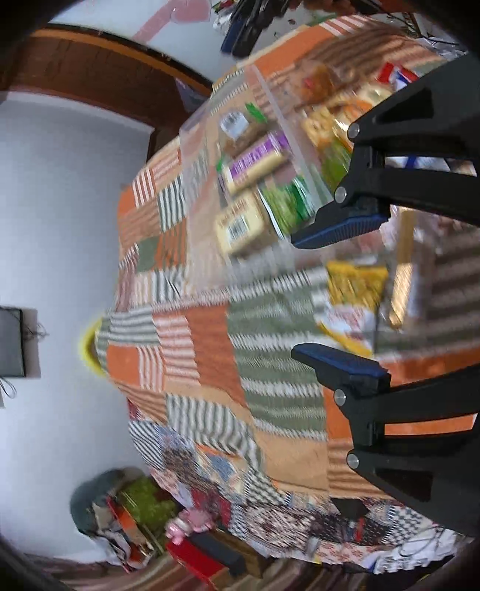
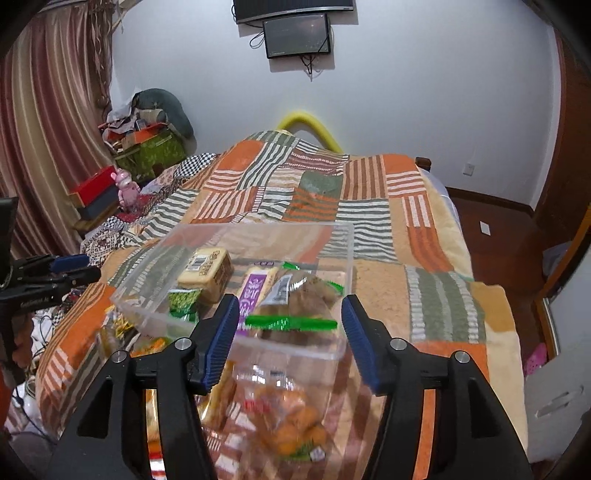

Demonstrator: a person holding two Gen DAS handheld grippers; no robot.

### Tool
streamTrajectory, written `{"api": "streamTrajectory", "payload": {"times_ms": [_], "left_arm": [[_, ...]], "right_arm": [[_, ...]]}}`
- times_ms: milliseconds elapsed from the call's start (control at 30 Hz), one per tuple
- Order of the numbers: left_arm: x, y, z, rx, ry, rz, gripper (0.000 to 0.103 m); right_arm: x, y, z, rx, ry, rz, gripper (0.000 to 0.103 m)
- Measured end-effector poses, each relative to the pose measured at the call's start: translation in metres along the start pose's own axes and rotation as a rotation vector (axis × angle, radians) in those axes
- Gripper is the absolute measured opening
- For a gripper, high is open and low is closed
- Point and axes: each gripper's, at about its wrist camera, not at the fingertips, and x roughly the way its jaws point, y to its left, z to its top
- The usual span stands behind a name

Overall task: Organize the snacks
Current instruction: 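Lower both bags into the clear box and open both tools, then grasp the orange cookie bag with the right tool while the left grasps the yellow chip bag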

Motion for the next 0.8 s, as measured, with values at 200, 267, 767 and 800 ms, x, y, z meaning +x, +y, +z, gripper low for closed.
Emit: {"api": "streamTrajectory", "payload": {"times_ms": [200,267,767,800], "left_arm": [[0.020,0.027,-0.020,-0.060,0.089,0.000,0.056],[0.029,0.027,-0.025,-0.062,0.110,-0.015,0.059],[0.092,0.005,-0.044,0.027,0.252,-0.009,0.081],[0.095,0.005,-0.045,0.033,0.252,0.000,0.082]], "right_arm": [[-0.002,-0.003,-0.018,0.015,0.028,-0.020,0.057],[-0.001,-0.003,-0.026,0.026,0.040,-0.020,0.058],[0.017,-0.006,-0.061,0.095,0.141,0.004,0.060],[0.018,-0.005,-0.063,0.074,0.165,0.010,0.060]]}}
